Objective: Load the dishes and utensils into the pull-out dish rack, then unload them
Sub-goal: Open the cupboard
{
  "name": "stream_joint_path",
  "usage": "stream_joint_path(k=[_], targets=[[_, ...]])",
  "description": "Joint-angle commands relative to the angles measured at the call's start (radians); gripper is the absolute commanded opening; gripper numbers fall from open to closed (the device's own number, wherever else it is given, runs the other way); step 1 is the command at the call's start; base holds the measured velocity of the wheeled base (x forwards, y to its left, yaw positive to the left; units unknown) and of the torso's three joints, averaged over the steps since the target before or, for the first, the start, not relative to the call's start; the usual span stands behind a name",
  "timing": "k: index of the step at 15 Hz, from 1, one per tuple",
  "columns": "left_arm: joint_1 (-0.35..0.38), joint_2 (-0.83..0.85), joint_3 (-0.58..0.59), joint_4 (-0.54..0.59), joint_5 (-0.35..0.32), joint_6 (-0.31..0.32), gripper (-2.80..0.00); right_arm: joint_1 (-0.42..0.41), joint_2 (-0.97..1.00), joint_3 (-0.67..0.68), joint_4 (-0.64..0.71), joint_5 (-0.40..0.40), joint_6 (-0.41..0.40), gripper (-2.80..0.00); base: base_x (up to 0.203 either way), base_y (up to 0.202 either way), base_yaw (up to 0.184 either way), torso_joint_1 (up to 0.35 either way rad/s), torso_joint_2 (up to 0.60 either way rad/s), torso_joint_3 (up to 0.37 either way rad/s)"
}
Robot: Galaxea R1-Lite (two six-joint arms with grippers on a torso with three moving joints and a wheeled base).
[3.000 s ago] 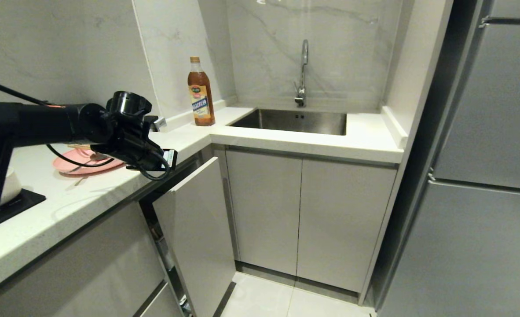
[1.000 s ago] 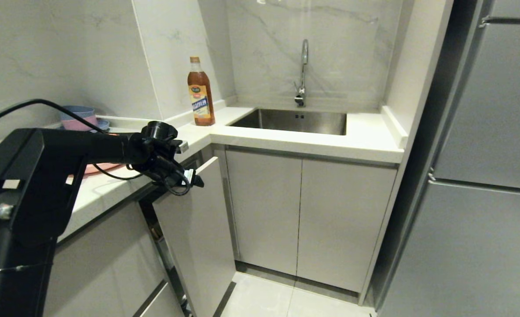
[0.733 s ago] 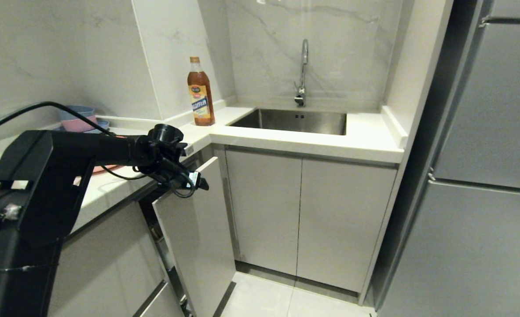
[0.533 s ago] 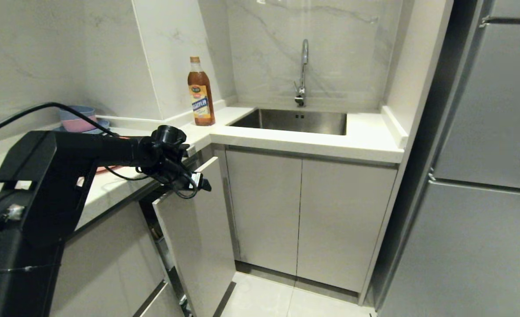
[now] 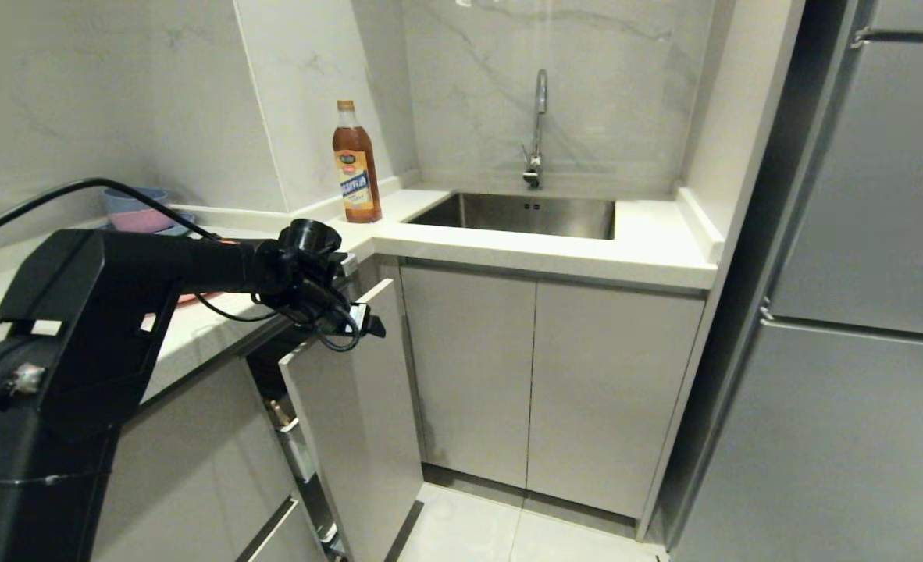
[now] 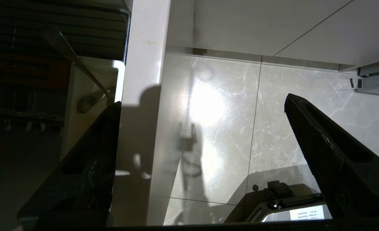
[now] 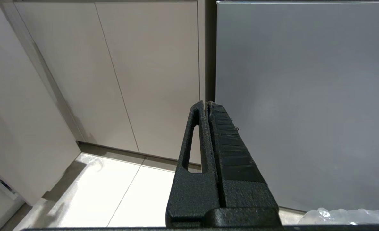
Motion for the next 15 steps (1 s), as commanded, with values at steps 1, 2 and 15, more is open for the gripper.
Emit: stream_joint_path(k=[1,2,15], targets=[[-0.012,-0.009,-0.001,0.002,0.000,0.001,0.00,0.001,0.000,0.003,0.001,0.000,0.000,-2.80,0.000,0.000,0.000,0.000,0.00,0.000],[-0.018,-0.011,0.000,0.002,0.000,0.001,0.00,0.000,0.000,0.002,0.001,0.000,0.000,-2.80,0.000,0.000,0.000,0.000,0.00,0.000],[-0.107,-0.028,0.008,0.007,0.001,-0.033,0.00,0.000,0.000,0.002,0.001,0.000,0.000,-2.80,0.000,0.000,0.000,0.000,0.00,0.000]])
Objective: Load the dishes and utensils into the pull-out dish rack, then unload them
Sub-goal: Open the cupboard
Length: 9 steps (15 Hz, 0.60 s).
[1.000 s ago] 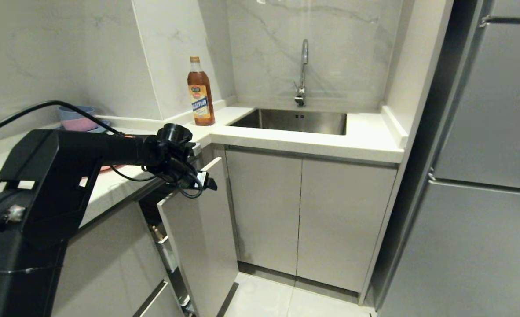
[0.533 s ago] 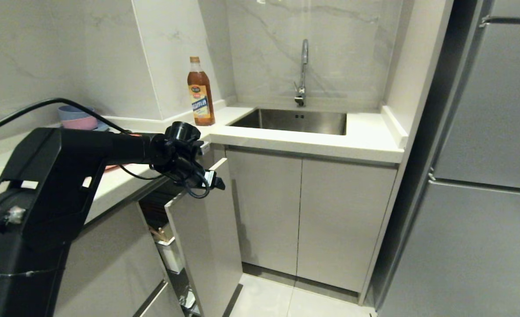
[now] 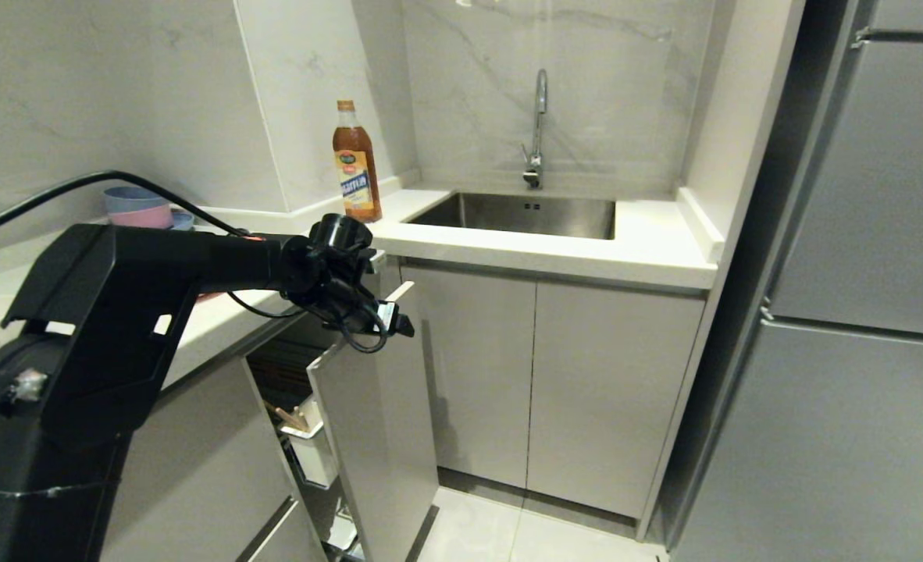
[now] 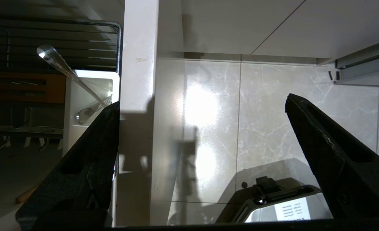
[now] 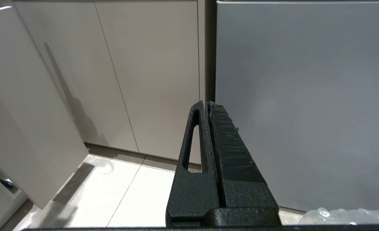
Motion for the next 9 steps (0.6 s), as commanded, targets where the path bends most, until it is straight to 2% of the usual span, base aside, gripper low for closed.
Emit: stream_joint_path(k=[1,9], targets=[[-0.015,-0.003,0.002,0.002,-0.001,-0.003,0.00,0.000,0.000,0.002,-0.001,-0.001,0.000,-2.80,0.000,0.000,0.000,0.000,0.00,0.000],[-0.077,0.000,0.008,0.002,-0.001,-0.041,0.00,0.000,0.000,0.003,0.000,0.000,0.000,-2.80,0.000,0.000,0.000,0.000,0.00,0.000]])
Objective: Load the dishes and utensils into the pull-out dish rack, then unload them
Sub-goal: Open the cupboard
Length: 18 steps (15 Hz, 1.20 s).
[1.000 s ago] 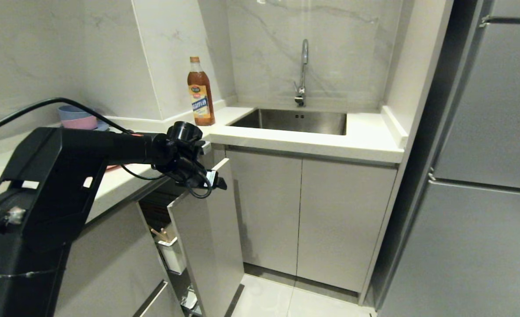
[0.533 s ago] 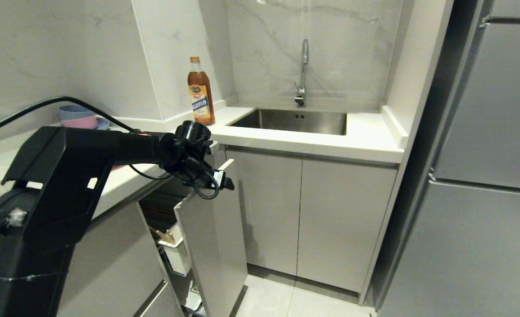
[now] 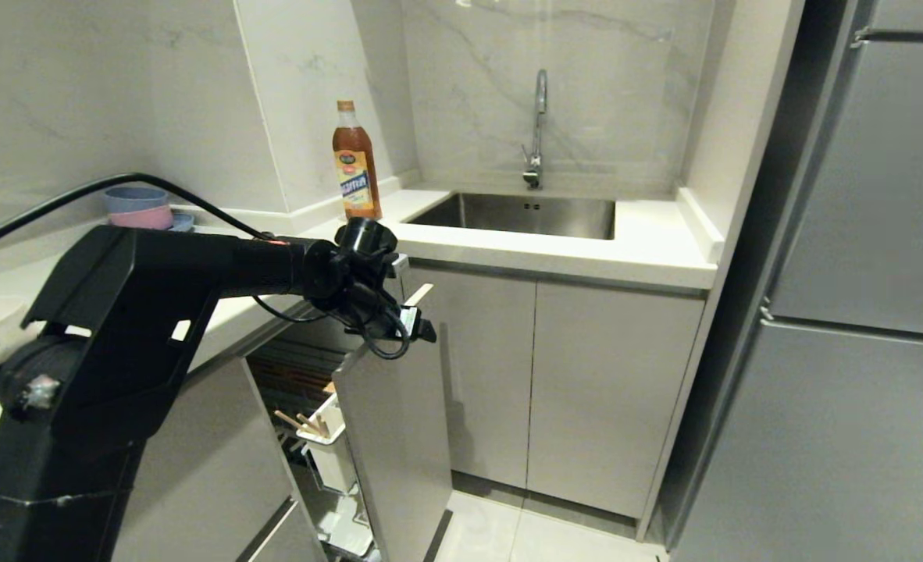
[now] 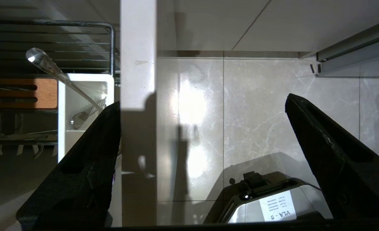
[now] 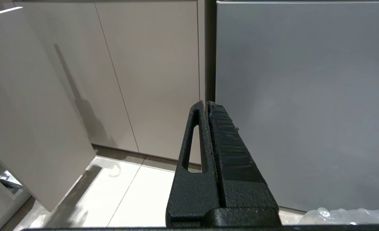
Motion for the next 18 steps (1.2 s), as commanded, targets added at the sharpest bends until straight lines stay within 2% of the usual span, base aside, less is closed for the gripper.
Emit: stream_joint_path(k=[1,8,18], targets=[[-0.015,0.000,0.000,0.003,0.001,-0.002,0.00,0.000,0.000,0.002,-0.001,0.000,0.000,-2.80,0.000,0.000,0.000,0.000,0.00,0.000],[-0.091,0.011,-0.002,0.000,0.001,-0.027,0.00,0.000,0.000,0.002,0.001,0.000,0.000,-2.80,0.000,0.000,0.000,0.000,0.00,0.000],[-0.186,0.030,-0.015,-0.005,0.001,-0.027,0.00,0.000,0.000,0.003,0.000,0.000,0.000,-2.80,0.000,0.000,0.000,0.000,0.00,0.000]])
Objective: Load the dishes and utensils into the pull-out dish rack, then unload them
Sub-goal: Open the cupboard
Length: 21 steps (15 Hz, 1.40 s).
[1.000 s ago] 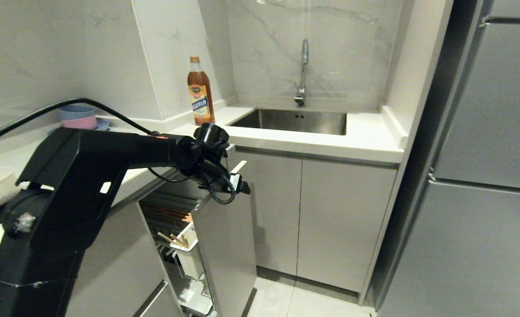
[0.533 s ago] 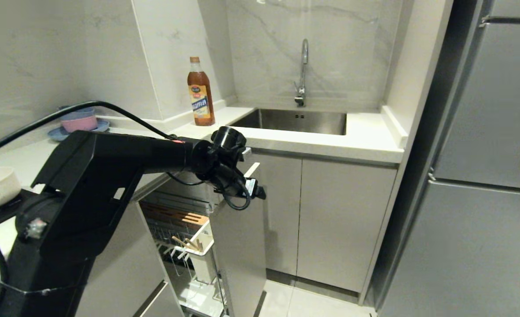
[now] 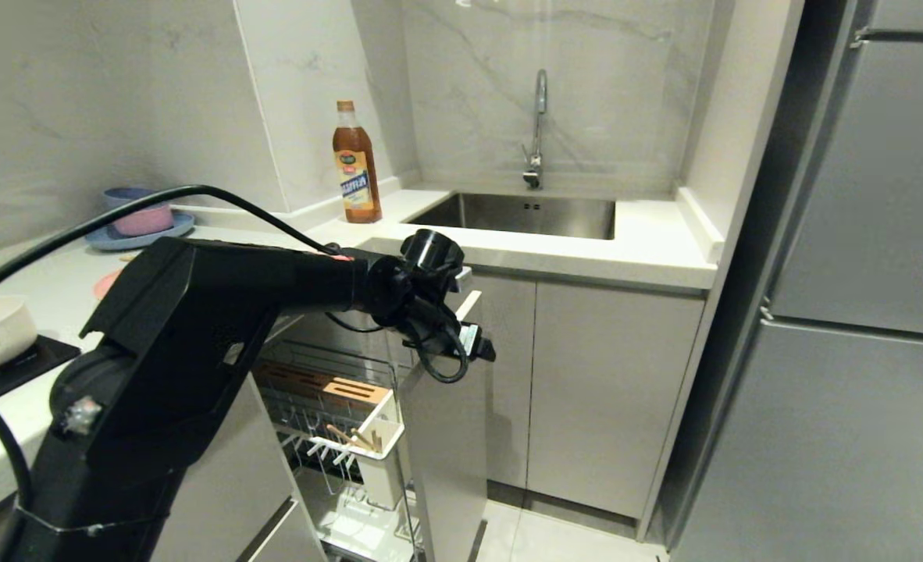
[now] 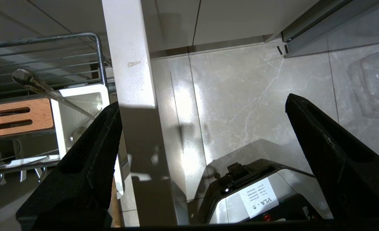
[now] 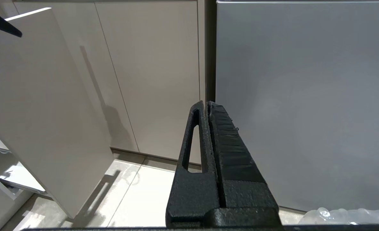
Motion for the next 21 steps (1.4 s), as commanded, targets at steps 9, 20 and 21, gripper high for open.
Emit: stream_joint_path(k=[9,20,21], targets=[[-0.090,0.020,-0.005,-0.028,0.000,0.002,0.00,0.000,0.000,0.002,0.001,0.000,0.001,-2.80,0.000,0.000,0.000,0.000,0.00,0.000],[-0.147,0.030,-0.006,-0.067,-0.001,0.002,0.00,0.000,0.000,0.003,0.000,0.000,0.000,-2.80,0.000,0.000,0.000,0.000,0.00,0.000],[-0.150,0.031,-0.006,-0.068,-0.003,0.002,0.00,0.000,0.000,0.003,0.001,0.000,0.000,-2.80,0.000,0.000,0.000,0.000,0.00,0.000]])
